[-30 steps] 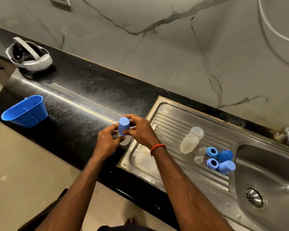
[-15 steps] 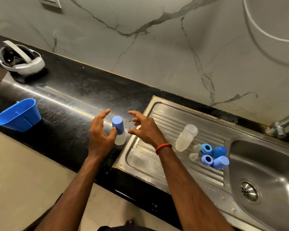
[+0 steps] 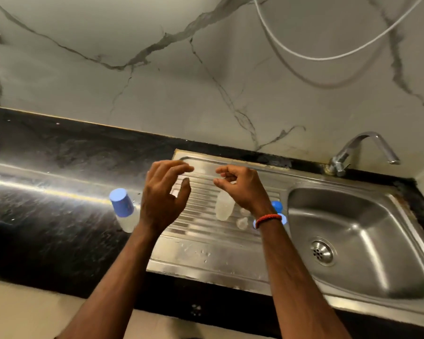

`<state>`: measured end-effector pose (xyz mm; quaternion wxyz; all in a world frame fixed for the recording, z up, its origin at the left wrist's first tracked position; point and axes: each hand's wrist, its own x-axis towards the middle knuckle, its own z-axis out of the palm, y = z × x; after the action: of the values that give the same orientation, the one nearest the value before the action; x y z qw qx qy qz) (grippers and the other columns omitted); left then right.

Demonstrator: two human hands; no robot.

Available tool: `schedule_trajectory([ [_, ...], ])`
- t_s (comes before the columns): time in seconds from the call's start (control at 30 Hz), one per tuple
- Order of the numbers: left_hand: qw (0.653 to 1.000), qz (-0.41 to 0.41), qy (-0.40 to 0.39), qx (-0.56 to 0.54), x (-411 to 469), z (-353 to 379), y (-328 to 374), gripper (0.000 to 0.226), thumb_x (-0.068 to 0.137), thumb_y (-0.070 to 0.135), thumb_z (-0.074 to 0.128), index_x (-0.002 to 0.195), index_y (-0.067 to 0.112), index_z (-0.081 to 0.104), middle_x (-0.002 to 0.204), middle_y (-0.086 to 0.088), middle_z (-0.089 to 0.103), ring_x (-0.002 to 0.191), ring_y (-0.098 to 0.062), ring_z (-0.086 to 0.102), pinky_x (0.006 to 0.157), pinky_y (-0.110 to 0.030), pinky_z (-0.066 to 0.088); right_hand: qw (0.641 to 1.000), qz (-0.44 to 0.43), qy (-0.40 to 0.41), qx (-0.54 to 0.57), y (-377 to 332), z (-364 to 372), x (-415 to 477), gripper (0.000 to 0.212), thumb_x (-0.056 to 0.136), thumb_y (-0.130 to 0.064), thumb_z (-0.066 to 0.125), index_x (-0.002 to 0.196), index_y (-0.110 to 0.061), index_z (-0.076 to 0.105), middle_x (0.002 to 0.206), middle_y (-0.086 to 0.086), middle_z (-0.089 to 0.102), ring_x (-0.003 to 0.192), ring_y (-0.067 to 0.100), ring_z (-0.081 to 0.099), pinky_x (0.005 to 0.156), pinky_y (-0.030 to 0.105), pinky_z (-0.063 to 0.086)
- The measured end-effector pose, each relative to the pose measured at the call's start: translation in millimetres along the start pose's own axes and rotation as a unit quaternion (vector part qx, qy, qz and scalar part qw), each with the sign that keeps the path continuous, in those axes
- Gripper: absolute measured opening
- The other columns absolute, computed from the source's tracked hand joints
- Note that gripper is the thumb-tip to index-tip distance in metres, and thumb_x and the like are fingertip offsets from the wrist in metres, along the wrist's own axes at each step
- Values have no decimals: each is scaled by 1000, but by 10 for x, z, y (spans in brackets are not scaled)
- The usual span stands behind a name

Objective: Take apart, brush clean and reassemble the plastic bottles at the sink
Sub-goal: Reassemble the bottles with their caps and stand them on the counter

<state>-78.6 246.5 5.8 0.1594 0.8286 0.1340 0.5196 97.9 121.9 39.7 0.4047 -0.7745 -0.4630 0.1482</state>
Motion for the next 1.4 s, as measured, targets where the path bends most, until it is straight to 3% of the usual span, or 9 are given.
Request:
schedule_trajectory([
  [0.07,999,1,-42,-22,-30,152,68,20,91,11,68,110,7,70,111,-11,70,106,-27,63,91,-43,51,999,19,26,-6,161,-129,-83,30,88,-28,75,115,-16,72,104,2,72,92,7,65,74,6,47],
  [0.2,986,-12,-156,-59,-141,446,228,24,93,23,65,115,12,69,115,-5,69,108,-22,62,90,-39,53,997,52,55,-25,484,-348,-273,24,87,-25,76,109,-15,74,90,1,73,83,11,68,77,19,56],
  [0.37,958,-58,-268,-82,-246,760,403,21,93,25,66,114,26,68,111,9,67,84,-4,62,69,-33,56,987,99,10,-125,835,-428,-375,23,86,-24,75,108,-17,74,96,4,74,87,16,67,84,34,57],
  [0.47,944,-92,-309,-62,-314,927,513,21,91,30,64,112,28,68,106,11,69,72,-4,63,65,-36,57,961,101,-36,-255,1030,-428,-420,21,84,-21,73,104,-17,75,99,5,71,100,24,60,85,32,49],
  [0.7,894,-152,-421,-1,-539,1314,643,41,89,31,71,129,27,63,136,11,57,102,-16,66,80,-37,57,921,33,-111,-372,1315,-316,-478,31,90,-29,64,120,-27,67,113,-3,67,112,23,44,98,32,30],
  [0.87,873,-195,-447,17,-652,1474,671,56,90,32,72,142,25,54,148,6,49,114,-21,64,88,-38,56,895,17,-116,-431,1401,-170,-506,3,80,-24,73,82,-21,72,80,0,68,91,24,53,92,40,43],
  [0.93,862,-212,-460,28,-693,1532,691,62,90,33,72,147,26,47,153,3,44,119,-23,62,92,-38,55,889,22,-113,-443,1474,-121,-511,10,72,-18,79,70,-20,69,68,1,65,82,24,54,84,41,47],
  [1.17,868,-228,-440,37,-815,1668,774,60,85,11,73,143,15,55,145,-7,54,120,-29,62,93,-30,49,886,-10,-143,-440,1544,-141,-513,10,85,-6,65,87,-15,70,89,7,66,99,28,52,95,44,41],
  [1.4,887,-281,-358,75,-855,1643,861,40,86,8,73,125,15,66,124,-6,67,103,-26,67,84,-31,55,892,-14,-147,-428,1562,-83,-519,9,77,-16,76,76,-19,68,76,2,65,88,25,54,85,41,43],
])
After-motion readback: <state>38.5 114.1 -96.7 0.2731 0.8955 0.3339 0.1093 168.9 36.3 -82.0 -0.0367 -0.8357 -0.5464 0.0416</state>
